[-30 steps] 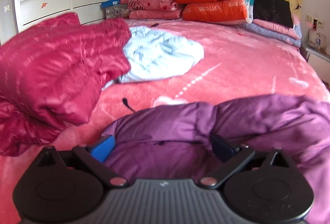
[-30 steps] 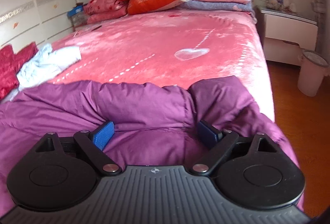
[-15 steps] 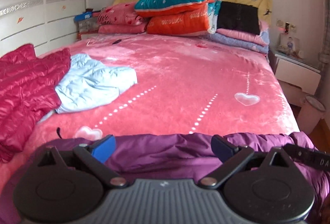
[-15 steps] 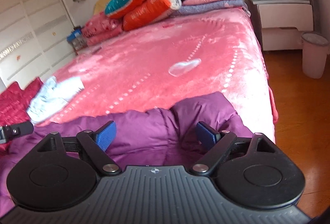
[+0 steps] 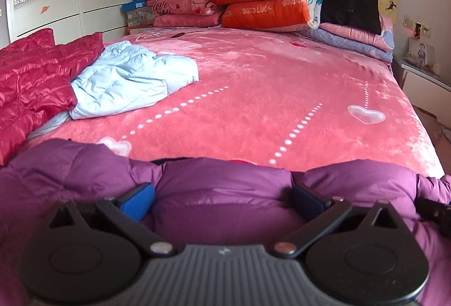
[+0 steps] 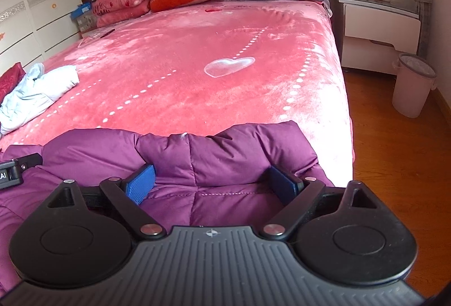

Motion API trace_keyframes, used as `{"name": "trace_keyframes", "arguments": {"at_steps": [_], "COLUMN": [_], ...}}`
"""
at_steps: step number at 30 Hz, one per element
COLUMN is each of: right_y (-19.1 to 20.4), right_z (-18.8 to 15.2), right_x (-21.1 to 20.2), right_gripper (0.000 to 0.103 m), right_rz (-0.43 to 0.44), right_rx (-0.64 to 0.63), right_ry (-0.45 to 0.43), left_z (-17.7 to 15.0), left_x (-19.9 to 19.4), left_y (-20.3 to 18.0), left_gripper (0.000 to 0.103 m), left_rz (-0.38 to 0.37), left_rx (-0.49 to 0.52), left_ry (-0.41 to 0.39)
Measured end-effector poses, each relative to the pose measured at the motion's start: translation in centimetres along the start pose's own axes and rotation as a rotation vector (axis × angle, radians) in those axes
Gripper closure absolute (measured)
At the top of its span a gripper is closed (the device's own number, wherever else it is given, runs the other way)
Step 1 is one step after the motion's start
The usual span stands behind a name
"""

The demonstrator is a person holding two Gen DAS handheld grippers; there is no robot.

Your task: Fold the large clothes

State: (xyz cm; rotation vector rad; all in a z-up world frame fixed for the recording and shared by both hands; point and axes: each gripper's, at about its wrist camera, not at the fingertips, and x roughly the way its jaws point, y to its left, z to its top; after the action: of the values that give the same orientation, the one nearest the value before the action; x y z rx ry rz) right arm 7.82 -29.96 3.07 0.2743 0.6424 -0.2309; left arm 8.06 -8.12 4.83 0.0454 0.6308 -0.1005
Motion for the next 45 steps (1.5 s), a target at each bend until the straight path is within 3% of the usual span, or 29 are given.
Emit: {"name": "trace_keyframes", "arguments": {"at_steps": [12, 15, 18, 20, 23, 27, 31, 33, 39, 45], "right_y": [0.3, 0.2, -0.2, -0.3, 0.5, 4.0, 7.5, 8.6, 7.0, 6.9], "right_z": [-0.2, -0.2, 0.3, 0.8, 1.9, 2.0, 0.1, -1.0, -1.1, -1.5], "right_x": [0.6, 0.4, -0.3, -1.1, -3.3, -5.0, -4.2, -3.1, -1.0, -0.2], "right_gripper": [0.0, 0.0, 0.0, 0.0, 0.0, 0.0, 0.0, 0.0, 0.0, 0.0], "right_rz": [-0.024, -0.018, -0.004, 0.002, 0.054, 0.123, 0.141, 0.1, 0.106, 0.091], "right_rx": [-0.014, -0.008, 0.021, 0.053, 0.071, -0.025, -0.136, -0.203, -0.136, -0.132], "right_ry": [-0.007, -0.012, -0.014, -0.024, -0.083, -0.121, -0.104, -0.084, -0.045, -0.069], "left_z": [-0.9, 0.2, 1.4, 2.4, 3.0, 1.7, -0.2, -0.8, -1.9, -2.6], "left_x": [0.7, -0.7, -3.9, -6.0, -7.6, -6.1, -4.4, -3.8, -2.3, -1.1], "left_y": [0.1, 0.4, 2.0, 3.9, 7.3, 12.0, 13.7, 13.7, 13.6, 13.2], "left_gripper": [0.0, 0.001, 0.003, 0.002, 0.001, 0.001, 0.001, 0.001, 0.0, 0.0], "left_rz": [-0.018, -0.039, -0.054, -0.015, 0.117, 0.252, 0.273, 0.27, 0.228, 0.229], "left_rx": [-0.008, 0.012, -0.005, -0.008, 0.011, -0.021, -0.071, -0.073, -0.112, -0.109], "left_ry": [-0.032, 0.001, -0.046, -0.092, -0.15, -0.077, -0.033, -0.042, -0.053, -0.082]}}
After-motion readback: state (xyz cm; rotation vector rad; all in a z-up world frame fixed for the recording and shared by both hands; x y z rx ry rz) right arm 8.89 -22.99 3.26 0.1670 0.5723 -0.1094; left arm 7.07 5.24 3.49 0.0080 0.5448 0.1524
